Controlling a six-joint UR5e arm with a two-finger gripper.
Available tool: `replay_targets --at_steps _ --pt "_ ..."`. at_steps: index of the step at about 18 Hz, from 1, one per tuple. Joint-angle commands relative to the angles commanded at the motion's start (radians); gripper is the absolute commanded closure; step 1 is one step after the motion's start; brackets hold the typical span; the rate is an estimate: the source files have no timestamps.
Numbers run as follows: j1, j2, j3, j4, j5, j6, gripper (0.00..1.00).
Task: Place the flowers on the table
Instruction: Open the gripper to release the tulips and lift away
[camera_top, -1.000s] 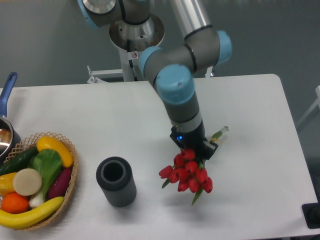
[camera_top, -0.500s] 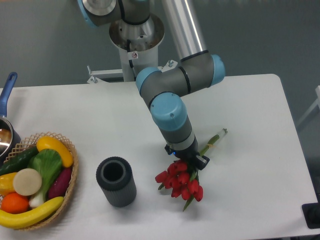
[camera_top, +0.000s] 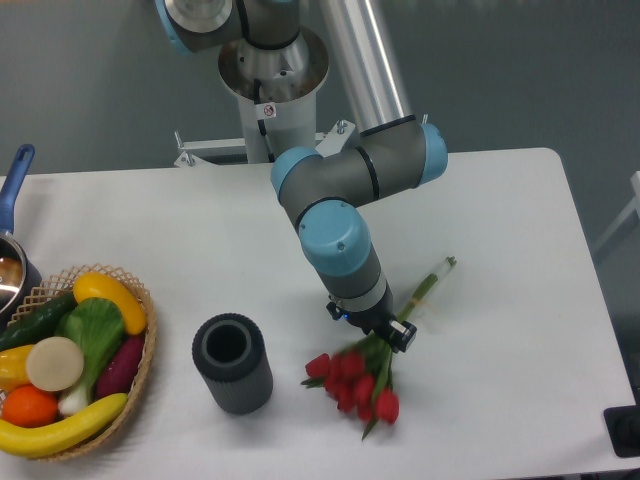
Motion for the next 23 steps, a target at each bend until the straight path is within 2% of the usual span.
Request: replay_targets --at_steps 4,6,10,12,14,20,23 --pt "0.006 0.070 -0.002 0.000 -0.014 -0.011 0.00" --pt "0.015 0.117 0.000 -0.002 -0.057 -0.055 0.00" --pt "0.073 0.184 0.008 -0.002 -0.136 -0.092 0.00" --pt "0.116 0.242 0.008 -0.020 -0.170 -0.089 0.00" --pt "0.153 0.267 0.015 -0.072 -0.211 -0.074 0.00" --pt "0.279 0.382 -0.012 -0.227 -0.317 0.190 0.00" --pt "0.363 0.446 -0.066 -0.239 -0.386 0.345 0.00"
